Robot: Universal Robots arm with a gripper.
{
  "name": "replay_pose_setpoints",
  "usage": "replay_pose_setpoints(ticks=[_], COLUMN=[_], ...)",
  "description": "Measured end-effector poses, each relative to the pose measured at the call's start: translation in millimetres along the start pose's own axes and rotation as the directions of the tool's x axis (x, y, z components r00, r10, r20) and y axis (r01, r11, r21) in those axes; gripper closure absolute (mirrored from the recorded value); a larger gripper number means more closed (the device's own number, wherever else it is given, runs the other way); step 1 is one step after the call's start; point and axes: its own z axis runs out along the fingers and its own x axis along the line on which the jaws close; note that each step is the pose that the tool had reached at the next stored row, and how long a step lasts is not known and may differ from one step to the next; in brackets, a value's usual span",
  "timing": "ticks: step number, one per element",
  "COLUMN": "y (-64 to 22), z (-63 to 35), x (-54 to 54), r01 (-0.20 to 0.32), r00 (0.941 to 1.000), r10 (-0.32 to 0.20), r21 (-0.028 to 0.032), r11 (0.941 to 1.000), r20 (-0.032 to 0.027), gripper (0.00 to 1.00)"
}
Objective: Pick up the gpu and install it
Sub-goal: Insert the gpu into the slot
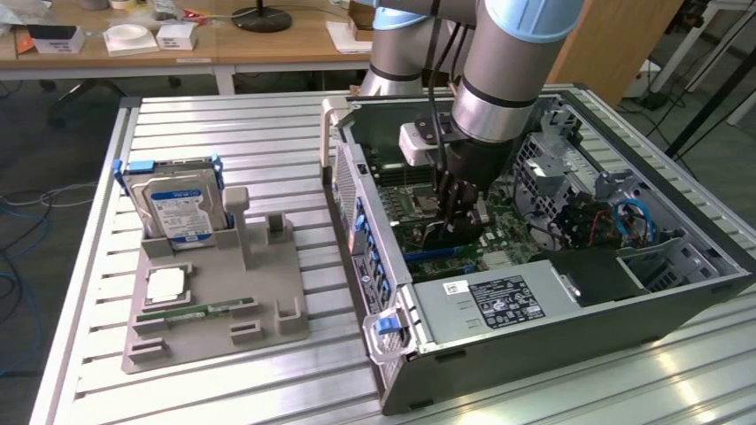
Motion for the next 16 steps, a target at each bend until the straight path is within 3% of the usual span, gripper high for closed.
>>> replay_pose_setpoints(ticks=[16], y=[-3.9], z=[1.1], x=[-0.4], r01=[0.000], r00=[1.0000], r10=[0.000], r21=[-0.0003], r11=[1.0000], r20=[0.0041], gripper=[0.74])
